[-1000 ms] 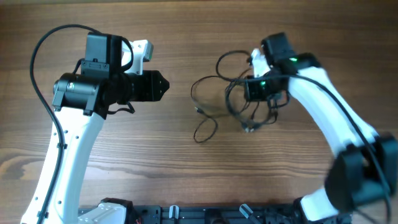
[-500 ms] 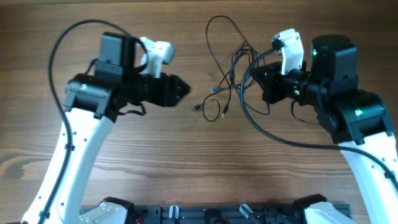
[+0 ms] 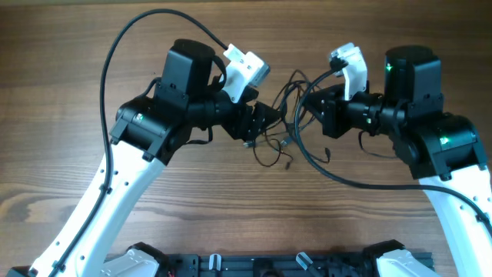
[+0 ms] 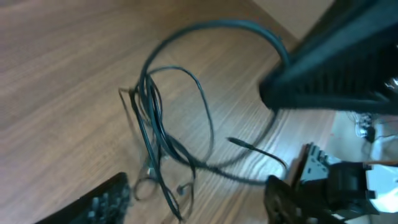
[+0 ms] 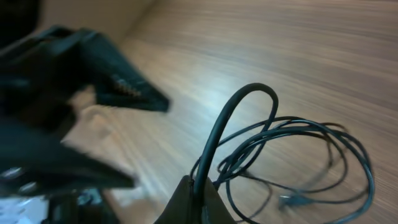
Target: Untangle cables
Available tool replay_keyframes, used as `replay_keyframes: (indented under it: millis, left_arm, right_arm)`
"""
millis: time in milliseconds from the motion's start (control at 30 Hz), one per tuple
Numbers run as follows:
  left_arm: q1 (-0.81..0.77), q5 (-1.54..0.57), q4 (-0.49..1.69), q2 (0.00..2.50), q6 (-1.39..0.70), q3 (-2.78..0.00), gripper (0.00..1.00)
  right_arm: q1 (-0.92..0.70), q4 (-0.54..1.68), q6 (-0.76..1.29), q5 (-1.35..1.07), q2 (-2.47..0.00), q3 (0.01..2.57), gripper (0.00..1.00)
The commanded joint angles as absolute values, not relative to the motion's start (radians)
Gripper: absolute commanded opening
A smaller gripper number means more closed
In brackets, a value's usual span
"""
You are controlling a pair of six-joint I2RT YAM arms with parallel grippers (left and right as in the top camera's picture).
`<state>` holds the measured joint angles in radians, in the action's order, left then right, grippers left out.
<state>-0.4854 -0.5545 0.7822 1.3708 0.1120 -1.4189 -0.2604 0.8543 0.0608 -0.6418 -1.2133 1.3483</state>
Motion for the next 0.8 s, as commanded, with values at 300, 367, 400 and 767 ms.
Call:
replay_keyframes:
  millis: [300,367,400,767]
  left_arm:
    - [-0.489,-0.496,0.778,1.422,0.127,-1.431,0.65]
    - [-0.489,-0.497,0.778,1.439,0.123,-1.431,0.65]
    - [-0.489,-0.497,0.778,1.448,0.123,-1.431,0.65]
    - [-0.489,-0.504,0.781,1.523,0.124,-1.431,0.15]
  right_arm:
    - [-0.262,0.816,-0.007,-0.845,-1.156,1.365,0.04]
    - [-0.262,0.806,-0.007,-0.844,-1.133,1.365,0.04]
    - [-0.262,0.801,-0.007,-0.845,-1.122,1.365,0.04]
    - [-0.262,0.79,0.005,-0.767,-1.06,1.365,0.04]
